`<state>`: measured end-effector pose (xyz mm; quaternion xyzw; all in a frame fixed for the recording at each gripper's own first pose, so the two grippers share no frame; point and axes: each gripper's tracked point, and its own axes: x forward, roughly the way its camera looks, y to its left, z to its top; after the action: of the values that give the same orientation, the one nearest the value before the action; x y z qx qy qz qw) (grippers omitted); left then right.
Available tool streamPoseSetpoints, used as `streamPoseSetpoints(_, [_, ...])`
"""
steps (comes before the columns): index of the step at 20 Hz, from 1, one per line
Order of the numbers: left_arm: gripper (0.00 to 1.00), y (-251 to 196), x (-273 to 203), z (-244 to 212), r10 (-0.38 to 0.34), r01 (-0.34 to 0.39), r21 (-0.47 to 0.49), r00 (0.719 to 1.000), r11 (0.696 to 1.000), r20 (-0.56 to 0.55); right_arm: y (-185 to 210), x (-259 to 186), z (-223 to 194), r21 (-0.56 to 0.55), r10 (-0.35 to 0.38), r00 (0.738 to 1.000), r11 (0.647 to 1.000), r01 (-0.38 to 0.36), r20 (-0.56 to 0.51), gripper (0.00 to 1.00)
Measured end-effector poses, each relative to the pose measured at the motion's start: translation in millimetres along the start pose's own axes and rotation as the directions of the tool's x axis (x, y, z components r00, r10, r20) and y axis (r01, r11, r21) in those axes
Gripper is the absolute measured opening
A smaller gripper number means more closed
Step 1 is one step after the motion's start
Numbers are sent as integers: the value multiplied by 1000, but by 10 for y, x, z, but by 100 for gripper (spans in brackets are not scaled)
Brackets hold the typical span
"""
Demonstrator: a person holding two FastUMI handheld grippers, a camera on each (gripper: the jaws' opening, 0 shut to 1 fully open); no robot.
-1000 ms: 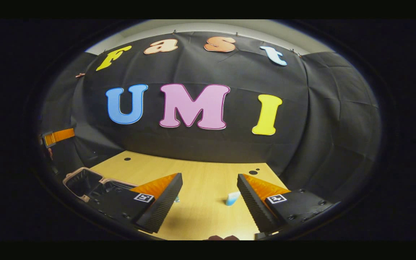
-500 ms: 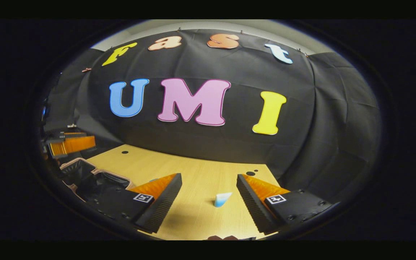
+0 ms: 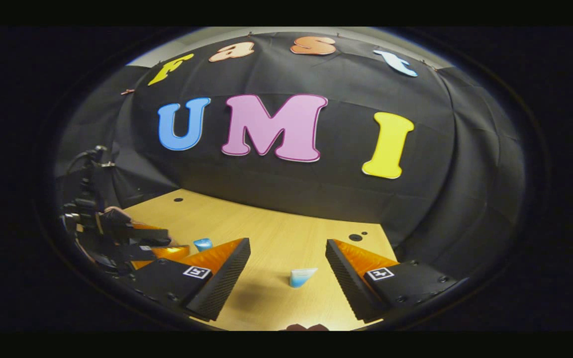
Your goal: First open the suitcase, pack the skin care products into it, and then close the suitcase.
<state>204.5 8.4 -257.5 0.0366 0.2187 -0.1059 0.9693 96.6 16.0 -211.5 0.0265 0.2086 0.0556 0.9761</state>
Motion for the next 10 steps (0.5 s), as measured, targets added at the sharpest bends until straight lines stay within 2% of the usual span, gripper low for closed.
streamPoseSetpoints(5, [97,-15,653,-411,24,-23,11,995,1000,-101,-210,176,-234,19,16,999,1000,-15,-45,97])
streamPoseSetpoints(8, [97,17,916,-556,31,-31,2,990,1000,-141,-391,224,-352,21,-2,998,1000,3,-68,97])
streamPoseSetpoints(9, [97,1,969,-586,23,-24,-3,988,1000,-150,-448,243,-415,22,-10,997,1000,12,-81,100])
streamPoseSetpoints(10, [94,43,1008,-619,42,-43,2,986,999,-160,-500,259,-488,27,-18,995,999,20,-95,97])
